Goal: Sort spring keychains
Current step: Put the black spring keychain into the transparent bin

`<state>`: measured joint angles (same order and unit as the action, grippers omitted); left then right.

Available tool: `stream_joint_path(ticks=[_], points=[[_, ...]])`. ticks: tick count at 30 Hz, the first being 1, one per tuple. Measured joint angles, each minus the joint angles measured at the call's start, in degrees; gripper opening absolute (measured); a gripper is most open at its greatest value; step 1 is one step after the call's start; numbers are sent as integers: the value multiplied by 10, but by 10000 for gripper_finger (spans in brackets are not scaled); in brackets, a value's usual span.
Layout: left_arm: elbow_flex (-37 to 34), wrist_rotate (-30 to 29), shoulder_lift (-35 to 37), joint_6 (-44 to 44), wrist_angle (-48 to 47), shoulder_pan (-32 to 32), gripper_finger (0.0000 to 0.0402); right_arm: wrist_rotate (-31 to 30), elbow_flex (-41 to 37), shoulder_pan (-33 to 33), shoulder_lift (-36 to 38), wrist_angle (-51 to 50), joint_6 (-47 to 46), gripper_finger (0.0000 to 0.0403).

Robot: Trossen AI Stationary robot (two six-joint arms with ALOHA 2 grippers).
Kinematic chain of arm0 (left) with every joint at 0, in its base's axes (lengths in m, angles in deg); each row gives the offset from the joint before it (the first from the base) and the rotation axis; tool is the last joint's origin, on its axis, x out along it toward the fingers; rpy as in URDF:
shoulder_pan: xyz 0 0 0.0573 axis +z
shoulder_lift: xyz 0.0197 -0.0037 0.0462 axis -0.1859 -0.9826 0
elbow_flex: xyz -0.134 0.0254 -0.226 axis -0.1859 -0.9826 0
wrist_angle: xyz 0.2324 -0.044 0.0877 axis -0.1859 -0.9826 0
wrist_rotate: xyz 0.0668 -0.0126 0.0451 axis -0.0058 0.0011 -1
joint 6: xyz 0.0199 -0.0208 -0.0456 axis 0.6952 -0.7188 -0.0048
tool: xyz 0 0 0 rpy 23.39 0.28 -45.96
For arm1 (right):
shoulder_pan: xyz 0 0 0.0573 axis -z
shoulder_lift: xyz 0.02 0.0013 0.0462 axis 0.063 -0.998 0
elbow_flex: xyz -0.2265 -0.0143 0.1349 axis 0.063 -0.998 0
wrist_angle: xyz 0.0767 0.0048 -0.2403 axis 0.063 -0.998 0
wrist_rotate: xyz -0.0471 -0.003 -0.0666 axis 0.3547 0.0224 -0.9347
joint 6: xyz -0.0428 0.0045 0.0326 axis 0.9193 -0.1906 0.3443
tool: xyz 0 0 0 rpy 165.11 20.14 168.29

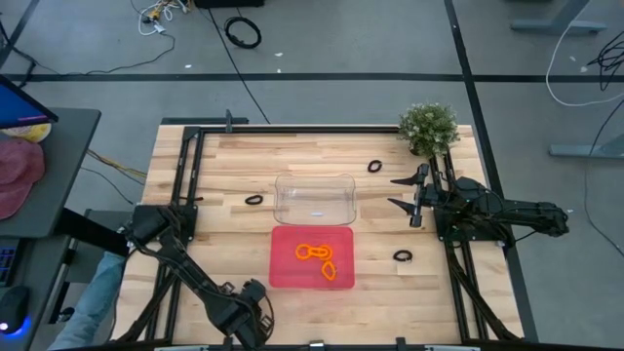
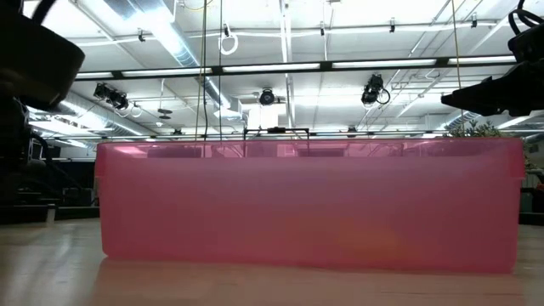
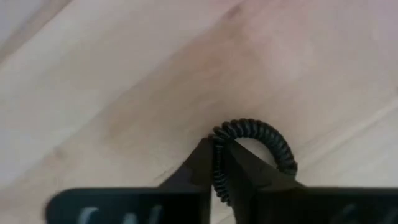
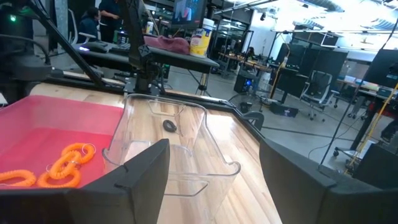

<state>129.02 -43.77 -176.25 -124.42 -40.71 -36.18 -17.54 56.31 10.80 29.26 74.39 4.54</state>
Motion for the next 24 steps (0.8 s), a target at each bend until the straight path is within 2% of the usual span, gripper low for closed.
stream_joint_path(ticks=[2, 8, 12, 18, 24], points=[[6, -17, -2, -38, -4, -1, 16, 0, 0, 0, 0, 0, 0, 254], [41, -67, -7, -38, -19, -10, 9, 0, 0, 0, 0, 0, 0, 254], [85, -190, -10, 0, -19, -24, 8, 0, 0, 0, 0, 0, 0, 254], [161, -328, -8, 136, -17, -40, 8, 0, 0, 0, 0, 0, 0, 254], [226, -505, -7, 279, -16, -24, 8, 0, 0, 0, 0, 0, 0, 254]])
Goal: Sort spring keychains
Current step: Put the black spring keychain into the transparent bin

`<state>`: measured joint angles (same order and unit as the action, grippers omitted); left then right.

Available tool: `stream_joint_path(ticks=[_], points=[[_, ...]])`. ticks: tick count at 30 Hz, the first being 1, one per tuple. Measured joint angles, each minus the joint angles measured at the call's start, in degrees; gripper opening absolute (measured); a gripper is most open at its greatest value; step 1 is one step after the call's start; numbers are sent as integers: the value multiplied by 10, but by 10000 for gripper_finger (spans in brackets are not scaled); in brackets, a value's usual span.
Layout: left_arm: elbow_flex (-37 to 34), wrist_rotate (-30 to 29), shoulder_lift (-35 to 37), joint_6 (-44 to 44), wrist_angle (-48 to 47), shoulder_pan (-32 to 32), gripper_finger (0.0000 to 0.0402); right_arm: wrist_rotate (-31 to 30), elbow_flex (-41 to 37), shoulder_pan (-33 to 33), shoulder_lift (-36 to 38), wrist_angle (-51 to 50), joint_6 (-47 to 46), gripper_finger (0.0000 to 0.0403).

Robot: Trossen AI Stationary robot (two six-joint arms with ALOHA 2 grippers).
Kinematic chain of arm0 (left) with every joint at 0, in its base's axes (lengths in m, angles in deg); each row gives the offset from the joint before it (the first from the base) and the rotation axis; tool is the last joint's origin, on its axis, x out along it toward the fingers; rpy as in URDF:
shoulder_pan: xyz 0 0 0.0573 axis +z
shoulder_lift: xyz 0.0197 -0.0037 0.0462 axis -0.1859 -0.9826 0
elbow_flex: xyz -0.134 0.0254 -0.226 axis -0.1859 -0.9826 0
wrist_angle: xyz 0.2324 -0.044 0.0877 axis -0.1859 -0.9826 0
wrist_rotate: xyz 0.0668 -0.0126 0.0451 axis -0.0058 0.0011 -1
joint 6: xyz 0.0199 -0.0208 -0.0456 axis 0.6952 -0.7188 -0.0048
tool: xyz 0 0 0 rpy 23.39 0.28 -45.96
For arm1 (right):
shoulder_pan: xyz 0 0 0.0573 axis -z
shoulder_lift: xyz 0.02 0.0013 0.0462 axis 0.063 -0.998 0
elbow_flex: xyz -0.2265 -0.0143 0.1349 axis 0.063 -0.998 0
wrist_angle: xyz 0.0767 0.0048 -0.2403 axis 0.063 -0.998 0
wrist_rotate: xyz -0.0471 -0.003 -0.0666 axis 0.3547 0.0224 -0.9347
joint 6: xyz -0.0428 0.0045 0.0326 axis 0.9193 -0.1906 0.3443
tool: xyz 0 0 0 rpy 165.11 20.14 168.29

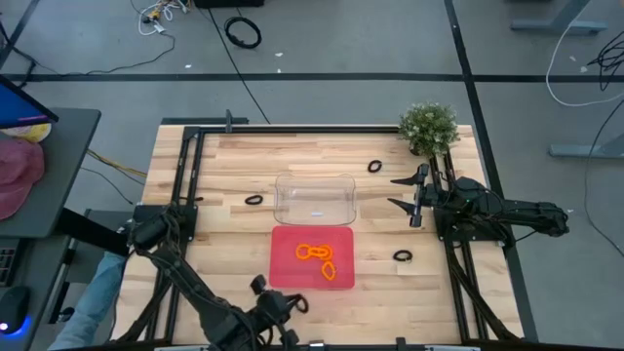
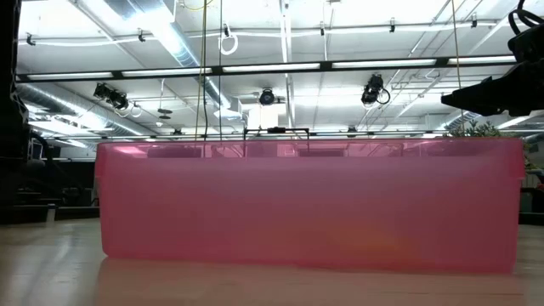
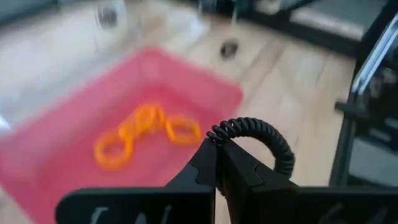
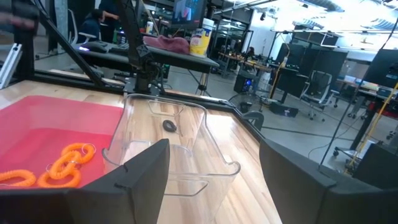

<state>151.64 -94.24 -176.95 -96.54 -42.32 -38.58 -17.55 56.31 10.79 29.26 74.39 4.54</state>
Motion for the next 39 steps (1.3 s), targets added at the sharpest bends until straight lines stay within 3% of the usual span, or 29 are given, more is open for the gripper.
stream_joint_path(ticks=[3, 7, 24, 39], points=[[12, -59, 1, 63, 16, 10, 8, 0, 0, 0, 0, 0, 0, 254], [14, -82, 1, 119, 22, 32, 8, 0, 0, 0, 0, 0, 0, 254], [15, -45, 2, 329, 5, 159, 7, 0, 0, 0, 0, 0, 0, 254], [15, -109, 3, 302, -159, 250, 11, 0, 0, 0, 0, 0, 0, 254]])
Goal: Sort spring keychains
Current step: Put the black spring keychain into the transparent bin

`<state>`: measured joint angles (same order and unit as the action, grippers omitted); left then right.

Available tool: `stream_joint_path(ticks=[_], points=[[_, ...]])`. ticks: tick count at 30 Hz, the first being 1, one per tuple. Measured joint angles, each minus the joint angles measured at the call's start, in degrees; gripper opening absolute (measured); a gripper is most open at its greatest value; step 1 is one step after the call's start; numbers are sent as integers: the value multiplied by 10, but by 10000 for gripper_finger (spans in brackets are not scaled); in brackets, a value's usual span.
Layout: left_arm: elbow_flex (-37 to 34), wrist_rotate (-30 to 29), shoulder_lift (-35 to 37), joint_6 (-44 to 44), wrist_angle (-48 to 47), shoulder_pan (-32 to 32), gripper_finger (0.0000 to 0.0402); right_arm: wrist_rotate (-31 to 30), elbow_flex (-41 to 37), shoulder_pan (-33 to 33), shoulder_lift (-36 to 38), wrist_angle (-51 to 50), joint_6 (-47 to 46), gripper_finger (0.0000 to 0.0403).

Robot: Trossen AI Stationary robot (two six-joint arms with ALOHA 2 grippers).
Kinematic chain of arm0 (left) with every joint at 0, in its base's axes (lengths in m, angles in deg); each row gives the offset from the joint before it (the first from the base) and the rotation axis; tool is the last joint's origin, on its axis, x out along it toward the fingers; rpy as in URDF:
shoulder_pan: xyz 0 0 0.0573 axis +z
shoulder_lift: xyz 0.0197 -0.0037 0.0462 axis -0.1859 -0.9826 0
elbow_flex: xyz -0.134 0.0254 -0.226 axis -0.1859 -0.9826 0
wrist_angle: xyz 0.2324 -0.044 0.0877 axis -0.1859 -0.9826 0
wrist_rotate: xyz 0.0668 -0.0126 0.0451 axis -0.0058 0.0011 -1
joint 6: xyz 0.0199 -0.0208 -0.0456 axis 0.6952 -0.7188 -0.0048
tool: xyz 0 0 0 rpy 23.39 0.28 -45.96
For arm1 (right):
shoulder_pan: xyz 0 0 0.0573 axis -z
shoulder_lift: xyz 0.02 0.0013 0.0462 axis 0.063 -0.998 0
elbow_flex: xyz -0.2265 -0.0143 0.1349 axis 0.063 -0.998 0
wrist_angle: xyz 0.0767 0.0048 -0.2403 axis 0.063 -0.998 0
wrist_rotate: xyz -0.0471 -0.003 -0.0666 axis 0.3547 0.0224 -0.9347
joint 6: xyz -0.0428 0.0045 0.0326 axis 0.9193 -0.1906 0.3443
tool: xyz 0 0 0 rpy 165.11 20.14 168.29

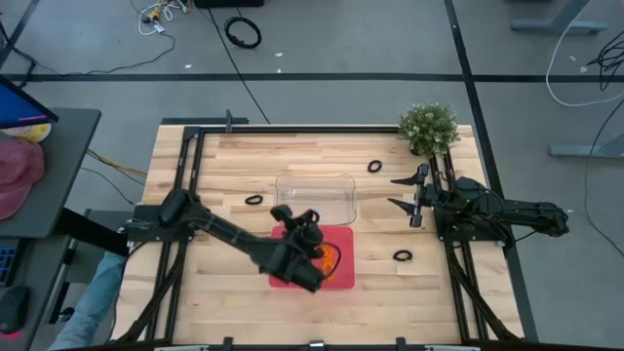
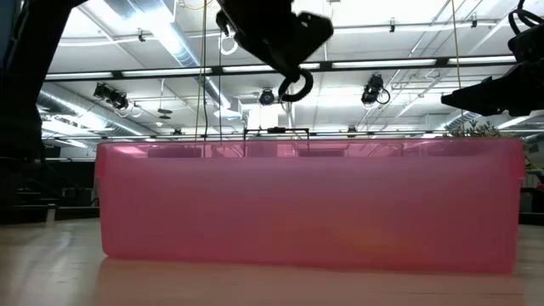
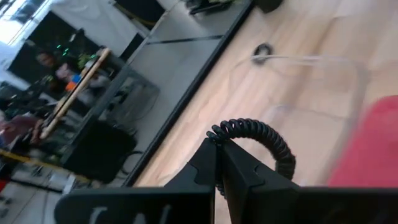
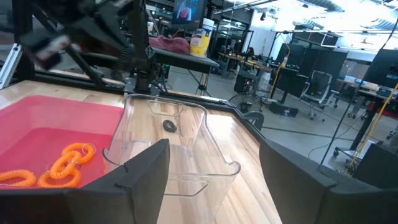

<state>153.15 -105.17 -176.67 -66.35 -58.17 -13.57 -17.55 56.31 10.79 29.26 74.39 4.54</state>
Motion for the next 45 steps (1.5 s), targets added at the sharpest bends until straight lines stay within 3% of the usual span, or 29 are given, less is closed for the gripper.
stream_joint_path(ticks=[13, 18, 26, 32, 38, 45], points=[[0, 41, 0, 66, -10, 86, 23, 0, 0, 0, 0, 0, 0, 254], [0, 95, 0, 93, 0, 115, 31, 0, 0, 0, 0, 0, 0, 254], [0, 225, 0, 136, 48, 154, 136, 0, 0, 0, 0, 0, 0, 254], [0, 268, 0, 150, 47, 151, 208, 0, 0, 0, 0, 0, 0, 254], [0, 270, 11, 110, -23, 136, 223, 0, 0, 0, 0, 0, 0, 254], [1, 187, 55, -60, -187, 104, 209, 0, 0, 0, 0, 0, 0, 254]])
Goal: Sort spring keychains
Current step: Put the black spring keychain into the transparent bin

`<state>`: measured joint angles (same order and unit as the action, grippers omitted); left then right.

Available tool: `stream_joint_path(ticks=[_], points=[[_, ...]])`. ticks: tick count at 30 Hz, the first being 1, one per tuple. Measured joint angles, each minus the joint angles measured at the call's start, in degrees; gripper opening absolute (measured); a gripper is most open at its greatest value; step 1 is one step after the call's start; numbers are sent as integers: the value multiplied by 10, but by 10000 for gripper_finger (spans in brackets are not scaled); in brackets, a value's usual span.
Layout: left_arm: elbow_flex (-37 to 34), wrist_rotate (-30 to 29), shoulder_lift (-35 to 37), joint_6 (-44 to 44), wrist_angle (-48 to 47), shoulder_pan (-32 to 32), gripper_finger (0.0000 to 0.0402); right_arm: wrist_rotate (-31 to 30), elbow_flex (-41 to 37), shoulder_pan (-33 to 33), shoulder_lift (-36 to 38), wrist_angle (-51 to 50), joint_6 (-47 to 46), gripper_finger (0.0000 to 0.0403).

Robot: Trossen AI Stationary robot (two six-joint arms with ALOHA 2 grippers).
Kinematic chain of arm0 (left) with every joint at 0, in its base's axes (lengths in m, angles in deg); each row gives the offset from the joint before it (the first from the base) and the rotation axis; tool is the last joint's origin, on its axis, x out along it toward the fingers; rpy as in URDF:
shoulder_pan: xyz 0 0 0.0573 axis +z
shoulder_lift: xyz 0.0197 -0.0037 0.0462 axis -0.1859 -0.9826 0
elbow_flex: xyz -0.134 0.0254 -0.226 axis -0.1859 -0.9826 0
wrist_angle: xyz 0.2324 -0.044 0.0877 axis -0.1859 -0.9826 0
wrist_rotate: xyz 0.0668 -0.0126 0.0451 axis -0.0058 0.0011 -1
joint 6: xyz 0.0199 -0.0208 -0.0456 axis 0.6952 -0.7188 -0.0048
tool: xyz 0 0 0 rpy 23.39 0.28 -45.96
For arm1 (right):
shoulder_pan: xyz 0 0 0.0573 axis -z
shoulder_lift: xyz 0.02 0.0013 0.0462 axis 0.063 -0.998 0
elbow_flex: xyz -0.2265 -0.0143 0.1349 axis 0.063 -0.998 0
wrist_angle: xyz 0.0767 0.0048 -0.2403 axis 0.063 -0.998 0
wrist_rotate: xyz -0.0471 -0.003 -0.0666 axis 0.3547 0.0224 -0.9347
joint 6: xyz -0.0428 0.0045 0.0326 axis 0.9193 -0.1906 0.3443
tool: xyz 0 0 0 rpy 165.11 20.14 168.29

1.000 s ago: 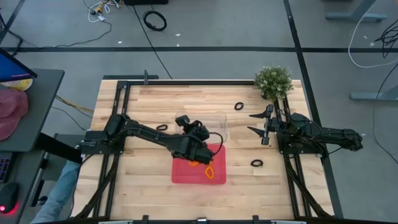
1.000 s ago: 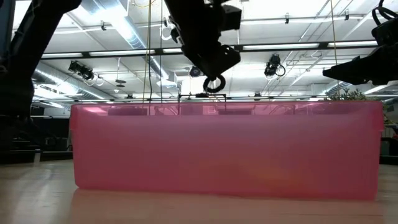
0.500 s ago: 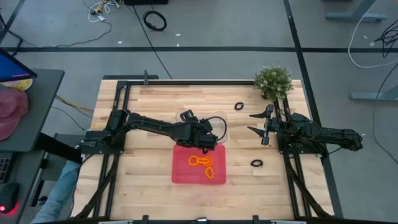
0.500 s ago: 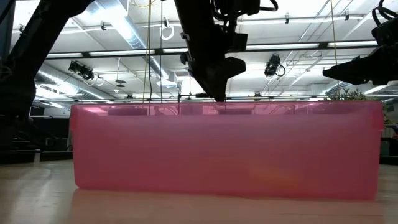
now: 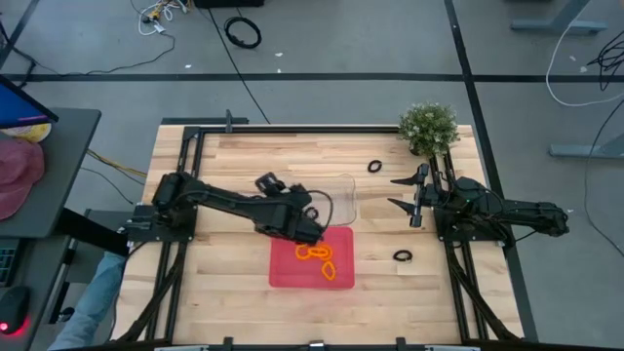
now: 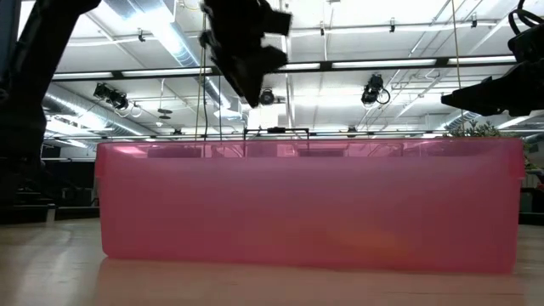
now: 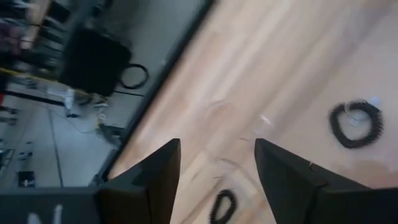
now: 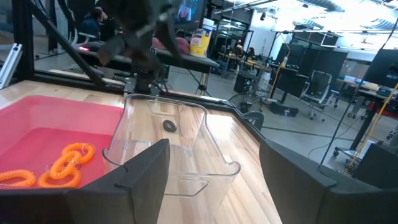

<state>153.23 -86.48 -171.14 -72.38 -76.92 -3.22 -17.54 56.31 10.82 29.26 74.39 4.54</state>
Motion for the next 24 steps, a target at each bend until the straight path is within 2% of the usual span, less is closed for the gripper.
stream_joint_path(ticks=[4, 8, 12, 15, 17, 19, 21, 24], points=[[0, -43, 15, -92, -62, -30, 208, 0, 0, 0, 0, 0, 0, 254], [-38, -72, 42, -113, -58, -42, 212, 0, 0, 0, 0, 0, 0, 254], [-143, -67, 109, -182, -58, -35, 213, 0, 0, 0, 0, 0, 0, 254], [-246, -63, 193, -245, -28, -31, 211, 0, 0, 0, 0, 0, 0, 254], [-318, -30, 252, -250, 47, -25, 211, 0, 0, 0, 0, 0, 0, 254], [-389, 30, 312, -217, 140, -15, 211, 0, 0, 0, 0, 0, 0, 254], [-461, 89, 369, -163, 253, -1, 211, 0, 0, 0, 0, 0, 0, 254], [-558, 141, 436, -56, 430, 30, 211, 0, 0, 0, 0, 0, 0, 254]])
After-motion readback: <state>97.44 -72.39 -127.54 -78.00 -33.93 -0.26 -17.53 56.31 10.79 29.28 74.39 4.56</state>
